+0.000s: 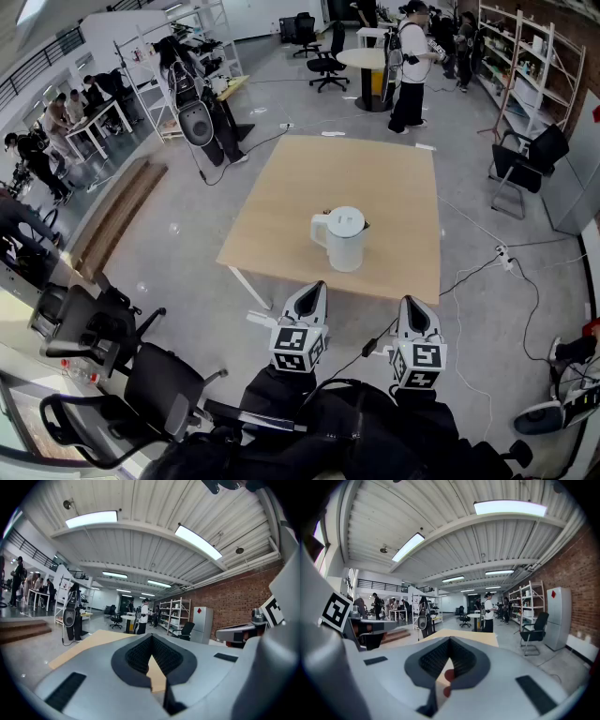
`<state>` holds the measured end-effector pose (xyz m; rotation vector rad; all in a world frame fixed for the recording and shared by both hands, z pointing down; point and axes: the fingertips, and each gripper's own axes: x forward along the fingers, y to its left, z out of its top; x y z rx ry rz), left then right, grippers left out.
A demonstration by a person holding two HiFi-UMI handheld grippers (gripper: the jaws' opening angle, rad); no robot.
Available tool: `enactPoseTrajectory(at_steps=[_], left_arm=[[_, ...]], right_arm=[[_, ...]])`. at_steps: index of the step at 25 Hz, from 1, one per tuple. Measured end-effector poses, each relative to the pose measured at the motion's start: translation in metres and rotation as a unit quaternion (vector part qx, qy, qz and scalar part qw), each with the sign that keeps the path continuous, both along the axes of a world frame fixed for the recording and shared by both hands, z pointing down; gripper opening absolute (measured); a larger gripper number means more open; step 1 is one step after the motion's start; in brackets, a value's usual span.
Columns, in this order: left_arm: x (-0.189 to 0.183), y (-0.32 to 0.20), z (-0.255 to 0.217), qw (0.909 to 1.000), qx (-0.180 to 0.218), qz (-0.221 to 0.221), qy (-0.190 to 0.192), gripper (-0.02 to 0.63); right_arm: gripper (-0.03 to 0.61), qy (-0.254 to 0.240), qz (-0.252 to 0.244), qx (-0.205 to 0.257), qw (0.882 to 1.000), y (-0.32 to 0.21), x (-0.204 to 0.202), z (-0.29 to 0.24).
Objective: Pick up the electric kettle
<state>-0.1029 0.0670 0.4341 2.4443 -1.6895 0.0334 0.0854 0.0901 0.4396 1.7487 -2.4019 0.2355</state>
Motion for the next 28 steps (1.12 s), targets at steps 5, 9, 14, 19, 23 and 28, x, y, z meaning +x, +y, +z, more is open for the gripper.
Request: enactPoseTrajectory(at_steps=[5, 9, 14, 19, 23, 28], left_arm=[[0.001, 0.001, -0.003, 1.0, 0.006, -0.001, -0.003, -0.003], [0.003, 0.005, 0.002, 0.9999, 0.002, 0.0, -0.011, -0.003], [0.005, 0.009, 0.006, 0.9997, -0.002, -0.001, -0.022, -0.003], [0.013, 0.01, 0.007, 0.9997, -0.006, -0.005, -0.025, -0.003], [0.021, 0.011, 0.012, 0.9996, -0.01, -0.008, -0.026, -0.003], [0.035, 0.021, 0.022, 0.9993, -0.021, -0.013, -0.027, -0.003]], right_arm=[[0.003, 0.002, 0.0, -0.001, 1.0, 0.001, 0.003, 0.0], [0.003, 0.002, 0.0, -0.004, 1.0, 0.004, 0.003, 0.003], [0.003, -0.002, 0.003, -0.008, 1.0, 0.009, 0.005, 0.005], [0.003, -0.007, 0.005, -0.012, 1.0, 0.012, 0.017, 0.009], [0.003, -0.002, 0.0, -0.018, 1.0, 0.016, 0.023, 0.016], [0.003, 0.009, -0.018, -0.037, 0.999, 0.031, 0.03, 0.028]])
